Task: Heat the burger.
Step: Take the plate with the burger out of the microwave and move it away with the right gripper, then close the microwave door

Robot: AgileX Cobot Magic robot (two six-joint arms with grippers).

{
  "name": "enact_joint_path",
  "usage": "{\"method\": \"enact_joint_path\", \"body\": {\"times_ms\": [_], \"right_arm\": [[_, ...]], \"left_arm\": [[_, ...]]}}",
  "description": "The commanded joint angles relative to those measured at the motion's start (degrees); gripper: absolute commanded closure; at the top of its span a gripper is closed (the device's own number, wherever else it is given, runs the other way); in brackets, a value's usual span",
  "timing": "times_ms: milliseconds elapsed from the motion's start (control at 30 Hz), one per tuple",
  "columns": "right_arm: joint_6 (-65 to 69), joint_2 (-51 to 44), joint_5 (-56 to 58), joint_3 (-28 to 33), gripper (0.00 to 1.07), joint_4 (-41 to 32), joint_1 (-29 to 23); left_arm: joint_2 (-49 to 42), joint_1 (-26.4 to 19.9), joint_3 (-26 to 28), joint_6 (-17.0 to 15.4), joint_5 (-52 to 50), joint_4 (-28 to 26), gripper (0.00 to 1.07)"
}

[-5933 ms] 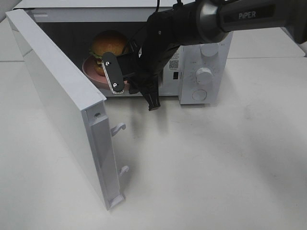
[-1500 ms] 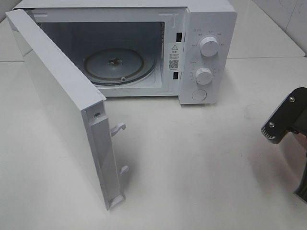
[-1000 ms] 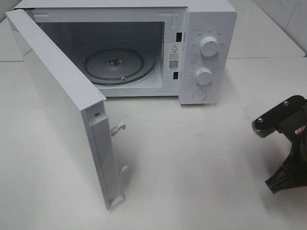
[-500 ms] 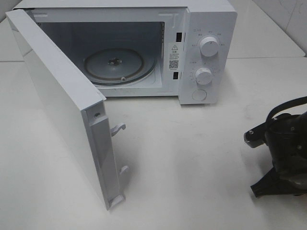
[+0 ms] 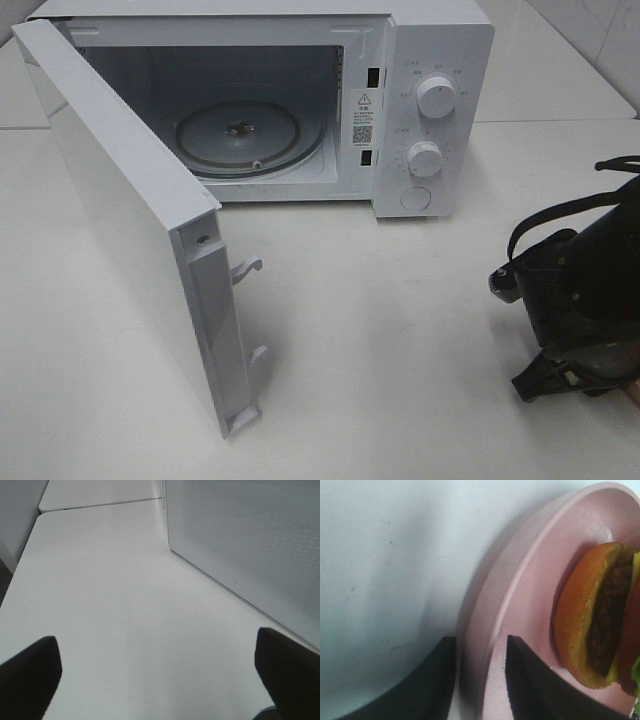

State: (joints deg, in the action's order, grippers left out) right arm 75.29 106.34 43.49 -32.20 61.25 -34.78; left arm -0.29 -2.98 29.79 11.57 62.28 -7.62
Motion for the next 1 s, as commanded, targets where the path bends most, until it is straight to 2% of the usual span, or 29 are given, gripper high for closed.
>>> {"method": "enact_joint_path", "body": {"times_ms": [33, 133, 433, 500, 567, 600, 633, 667, 700, 767, 800, 833, 933, 1000], "right_arm": [[-4.24, -2.75, 0.0, -0.11, 0.55, -3.44, 0.06], [-7.68, -5.9, 0.0, -0.23, 0.49, -5.73, 0.06], [-19.31, -17.48, -0.63, -0.23, 0.48, -13.46, 0.06], [-25.04, -21.72, -0.63, -0.23, 0.48, -18.39, 0.06], [-27.1, -23.2, -0.63, -0.23, 0.48, -20.34, 0.06], [-30.83, -25.84, -0.63, -0.23, 0.48, -24.29, 0.06], [-30.83, -25.84, -0.63, -0.23, 0.48, -24.29, 0.06], [-34.78, -28.71, -0.63, -0.23, 0.48, -28.99, 0.06], [-34.78, -28.71, -0.63, -0.23, 0.48, -28.99, 0.06], [-41.65, -32.83, -0.34, -0.23, 0.48, -35.7, 0.06], [-41.65, -32.83, -0.34, -0.23, 0.48, -35.7, 0.06], [-46.07, -35.64, -0.29, -0.23, 0.48, -39.3, 0.06], [-53.29, -40.28, 0.17, -0.23, 0.46, -43.6, 0.06], [-55.52, -41.94, 0.29, -0.23, 0.44, -44.63, 0.06]], "left_arm": [[-0.29, 0.29, -0.11, -0.17, -0.8, -0.17, 0.09], [-0.29, 0.29, -0.11, -0.17, -0.8, -0.17, 0.09], [-0.29, 0.29, -0.11, -0.17, -0.8, -0.17, 0.09], [-0.29, 0.29, -0.11, -0.17, -0.8, -0.17, 0.09], [-0.29, 0.29, -0.11, -0.17, -0.8, -0.17, 0.09], [-0.29, 0.29, -0.11, -0.17, -0.8, -0.17, 0.09], [-0.29, 0.29, -0.11, -0.17, -0.8, -0.17, 0.09], [-0.29, 0.29, -0.11, -0.17, -0.8, -0.17, 0.09], [-0.29, 0.29, -0.11, -0.17, -0.8, -0.17, 0.09], [-0.29, 0.29, -0.11, -0.17, -0.8, -0.17, 0.09], [-0.29, 0.29, -0.11, -0.17, -0.8, -0.17, 0.09], [-0.29, 0.29, -0.11, -0.17, -0.8, -0.17, 0.09], [-0.29, 0.29, -0.11, -0.17, -0.8, -0.17, 0.09], [-0.29, 0.29, -0.11, -0.17, -0.8, -0.17, 0.09]]}}
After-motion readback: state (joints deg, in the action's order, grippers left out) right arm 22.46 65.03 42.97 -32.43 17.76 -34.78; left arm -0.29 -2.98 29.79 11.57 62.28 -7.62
